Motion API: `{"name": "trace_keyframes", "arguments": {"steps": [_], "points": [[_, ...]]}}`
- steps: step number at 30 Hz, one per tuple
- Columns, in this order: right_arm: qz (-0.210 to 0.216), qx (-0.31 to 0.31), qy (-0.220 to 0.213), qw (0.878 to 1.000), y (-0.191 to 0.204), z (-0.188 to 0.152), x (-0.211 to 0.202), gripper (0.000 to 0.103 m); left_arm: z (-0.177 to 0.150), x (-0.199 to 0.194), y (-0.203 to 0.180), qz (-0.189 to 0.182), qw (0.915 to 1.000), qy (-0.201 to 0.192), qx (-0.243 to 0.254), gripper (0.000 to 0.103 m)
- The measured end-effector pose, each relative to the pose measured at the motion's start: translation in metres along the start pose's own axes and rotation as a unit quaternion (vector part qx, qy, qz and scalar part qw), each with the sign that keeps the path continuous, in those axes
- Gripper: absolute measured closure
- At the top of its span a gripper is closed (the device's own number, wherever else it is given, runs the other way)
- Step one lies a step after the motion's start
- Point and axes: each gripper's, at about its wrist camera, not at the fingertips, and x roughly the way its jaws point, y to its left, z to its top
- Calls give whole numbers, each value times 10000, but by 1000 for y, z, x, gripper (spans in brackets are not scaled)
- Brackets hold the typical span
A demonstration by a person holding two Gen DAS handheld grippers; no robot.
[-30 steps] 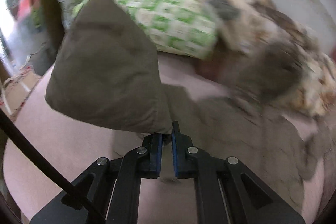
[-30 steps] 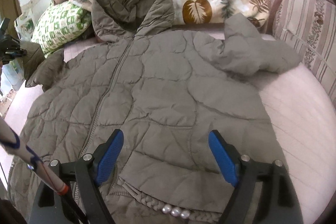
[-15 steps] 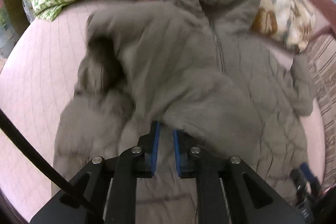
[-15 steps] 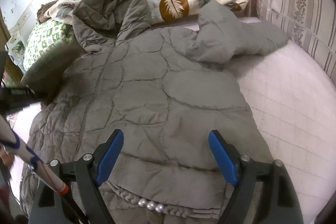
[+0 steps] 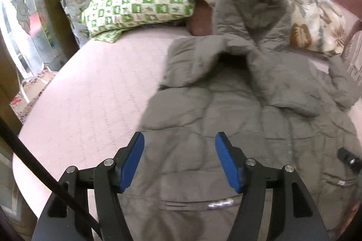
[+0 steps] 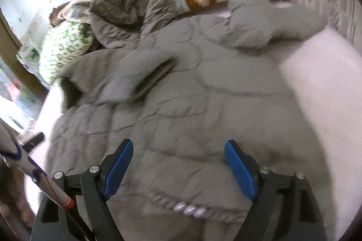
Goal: Fold large clothes
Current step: 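Reach the right tool to the other sleeve and grasp it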
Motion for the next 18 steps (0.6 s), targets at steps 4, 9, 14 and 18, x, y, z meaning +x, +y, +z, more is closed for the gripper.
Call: {"name": "trace_keyframes", "arguments": {"steps": [4,9,14,18], "points": [[109,134,23,9998,25,8,0,16,0,-10,24,-236,9996,-45,-178,39],[-196,657,22,9976,42,47,29,16,-1,-12,37,-394,9987,-93,-306,39],[-236,1134,391,9925,41,79,72,16,-4,-10,36,-560,9980,-78,-290,39],[-450,1170,656,9899,52,86,96,31,-4,-5,36,-792,9961,88,-371,39]]}}
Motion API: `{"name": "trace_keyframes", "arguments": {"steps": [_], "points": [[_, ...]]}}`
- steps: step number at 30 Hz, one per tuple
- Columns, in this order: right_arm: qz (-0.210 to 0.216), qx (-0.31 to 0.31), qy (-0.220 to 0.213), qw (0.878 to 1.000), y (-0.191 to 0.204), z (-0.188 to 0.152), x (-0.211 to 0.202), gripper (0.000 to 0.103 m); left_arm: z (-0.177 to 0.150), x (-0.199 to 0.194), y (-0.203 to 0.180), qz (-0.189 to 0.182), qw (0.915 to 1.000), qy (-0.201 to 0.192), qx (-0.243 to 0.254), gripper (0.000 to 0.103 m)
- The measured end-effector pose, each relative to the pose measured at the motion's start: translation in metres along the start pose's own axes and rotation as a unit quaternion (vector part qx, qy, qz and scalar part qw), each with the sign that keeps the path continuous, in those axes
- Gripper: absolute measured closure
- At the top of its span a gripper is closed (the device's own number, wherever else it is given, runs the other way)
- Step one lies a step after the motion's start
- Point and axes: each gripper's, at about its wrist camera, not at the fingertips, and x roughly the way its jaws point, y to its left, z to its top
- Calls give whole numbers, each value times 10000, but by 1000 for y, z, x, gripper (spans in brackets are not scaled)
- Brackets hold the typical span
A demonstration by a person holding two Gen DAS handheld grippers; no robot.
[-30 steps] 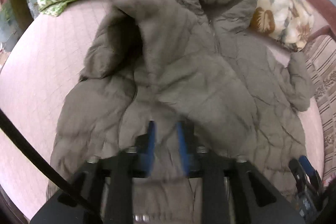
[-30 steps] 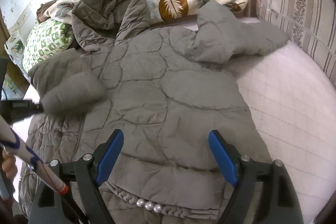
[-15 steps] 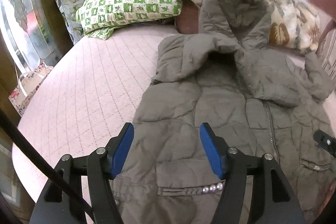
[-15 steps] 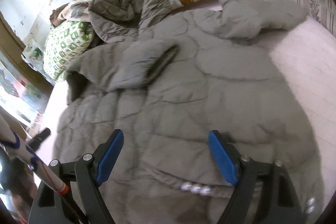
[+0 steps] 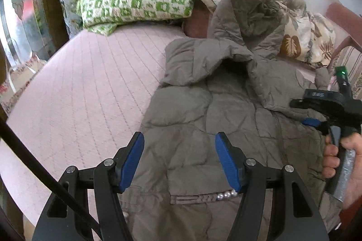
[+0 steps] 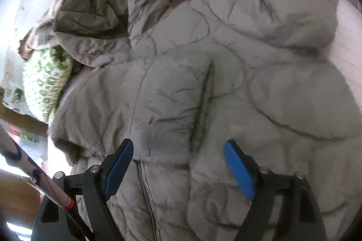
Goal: Fold large clothes
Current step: 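Reach the right tool to the other sleeve and grasp it, then fold the held sleeve across the jacket front, then open the right tool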
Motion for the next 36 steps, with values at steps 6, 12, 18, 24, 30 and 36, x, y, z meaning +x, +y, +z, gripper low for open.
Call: {"name": "trace_keyframes", "arguments": {"steps": [6,12,18,24,30,36], "points": [[-488,-444,50,9978,23,3,0,75,-1,10,7,-392,9981,348,-323,39],[-1203,-762,-372,9891,24,19,-24,83,-1,11,14,-380,9974,389,-466,39],[-1720,-920,-574,9791,8,34,-31,84,-3,14,13,-333,9975,441,-434,39],[-1953,-771,-405,9769,-13,40,-7,84,-3,18,8,-316,9977,513,-320,39],[-2011,-832,-301,9756,-20,38,10,76,-2,18,0,-251,9982,504,-229,39],[-1748,-512,-396,9825,-34,42,-19,57,-5,5,-10,-228,9990,358,-113,39]]}}
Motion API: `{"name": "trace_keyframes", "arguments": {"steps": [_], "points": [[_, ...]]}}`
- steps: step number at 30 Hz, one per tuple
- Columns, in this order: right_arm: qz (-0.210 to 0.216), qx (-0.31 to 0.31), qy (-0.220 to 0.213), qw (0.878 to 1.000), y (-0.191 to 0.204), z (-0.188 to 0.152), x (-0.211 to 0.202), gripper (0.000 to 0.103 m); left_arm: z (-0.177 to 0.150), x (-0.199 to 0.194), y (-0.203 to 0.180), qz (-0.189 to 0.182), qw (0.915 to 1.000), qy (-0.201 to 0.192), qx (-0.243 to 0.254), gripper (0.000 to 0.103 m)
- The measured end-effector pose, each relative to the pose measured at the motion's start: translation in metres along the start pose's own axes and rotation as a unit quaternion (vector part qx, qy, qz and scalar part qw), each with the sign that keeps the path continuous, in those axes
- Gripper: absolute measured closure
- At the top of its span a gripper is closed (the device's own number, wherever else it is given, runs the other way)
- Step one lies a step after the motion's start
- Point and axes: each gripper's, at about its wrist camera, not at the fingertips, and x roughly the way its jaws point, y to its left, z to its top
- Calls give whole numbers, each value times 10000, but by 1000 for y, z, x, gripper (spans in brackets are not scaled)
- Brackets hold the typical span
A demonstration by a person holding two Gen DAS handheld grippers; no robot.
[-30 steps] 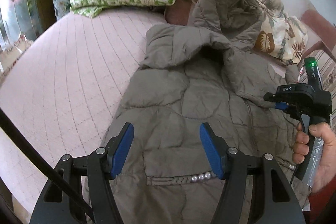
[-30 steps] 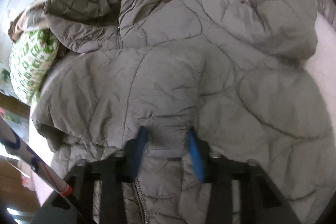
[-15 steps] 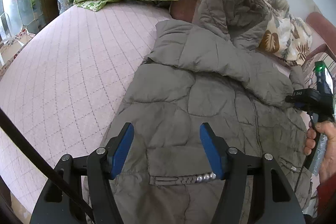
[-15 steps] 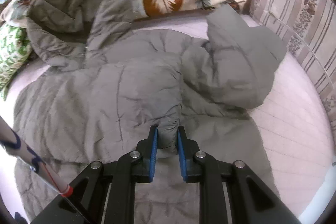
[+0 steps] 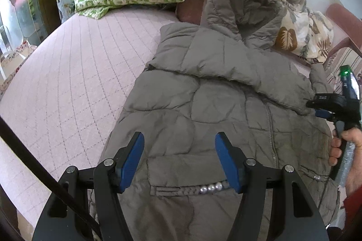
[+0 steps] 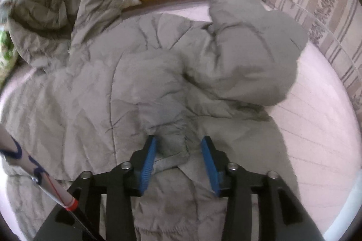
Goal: Fold large clothes
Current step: 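Fold the held sleeve across the jacket front, then open the right tool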
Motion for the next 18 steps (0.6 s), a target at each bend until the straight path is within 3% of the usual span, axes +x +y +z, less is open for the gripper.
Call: {"name": "trace_keyframes", "arguments": {"steps": [3,11,15,18], "points": [[65,73,-147,9998,-19,0,-26,55,-4,-9,-8,12,9999,-125,78,39],[-291,236,-558,9977,-83,8,-84,41,-26,-27,-29,85,9986,-317,406,39],[-413,548,-675,9954,-125,10,-98,37,-40,-28,-32,237,9973,-351,594,39],[-433,876,-632,9932,-153,8,-98,37,-46,-24,-30,96,9978,-225,609,39]]}}
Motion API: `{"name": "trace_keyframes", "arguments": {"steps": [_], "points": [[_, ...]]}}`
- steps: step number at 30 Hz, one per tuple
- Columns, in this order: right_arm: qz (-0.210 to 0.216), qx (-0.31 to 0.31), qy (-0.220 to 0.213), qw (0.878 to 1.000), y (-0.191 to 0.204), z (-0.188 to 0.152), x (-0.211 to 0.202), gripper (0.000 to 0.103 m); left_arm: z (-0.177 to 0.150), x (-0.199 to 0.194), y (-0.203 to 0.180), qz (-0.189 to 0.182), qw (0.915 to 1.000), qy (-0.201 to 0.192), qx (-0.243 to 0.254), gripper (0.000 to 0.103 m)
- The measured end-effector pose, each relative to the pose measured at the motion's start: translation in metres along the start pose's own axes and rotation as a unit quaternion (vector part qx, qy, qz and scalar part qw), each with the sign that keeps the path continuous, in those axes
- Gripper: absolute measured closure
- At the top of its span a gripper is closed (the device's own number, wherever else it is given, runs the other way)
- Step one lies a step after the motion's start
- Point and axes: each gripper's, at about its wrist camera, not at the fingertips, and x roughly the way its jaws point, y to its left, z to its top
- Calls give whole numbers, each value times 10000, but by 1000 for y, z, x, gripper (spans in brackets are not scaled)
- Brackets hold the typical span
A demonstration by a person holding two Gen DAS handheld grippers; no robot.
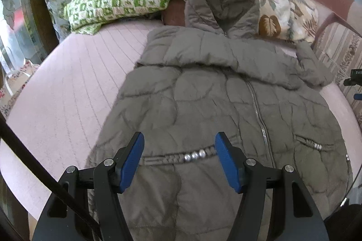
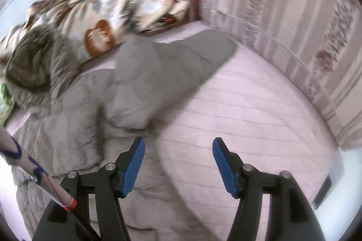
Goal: Fold large clothes
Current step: 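Fold the held sleeve across the jacket front, then open the right tool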
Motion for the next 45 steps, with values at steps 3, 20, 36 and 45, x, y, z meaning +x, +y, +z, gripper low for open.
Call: {"name": "trace_keyframes", "arguments": {"steps": [3,20,36,45], "points": [[37,397,55,9992,-28,2,8,37,0,8,-1,-95,9999,127,-18,39],[1296,1844,708,9717,-79,34,134,36,22,73,-27,-454,9971,498,361,39],[2165,2756,537,9350,-84,102,213,41,25,94,-28,-439,9955,608,582,28],[1587,2162,254,9630,-71,120,167,93,26,87,-22,-524,9956,639,432,28]]}}
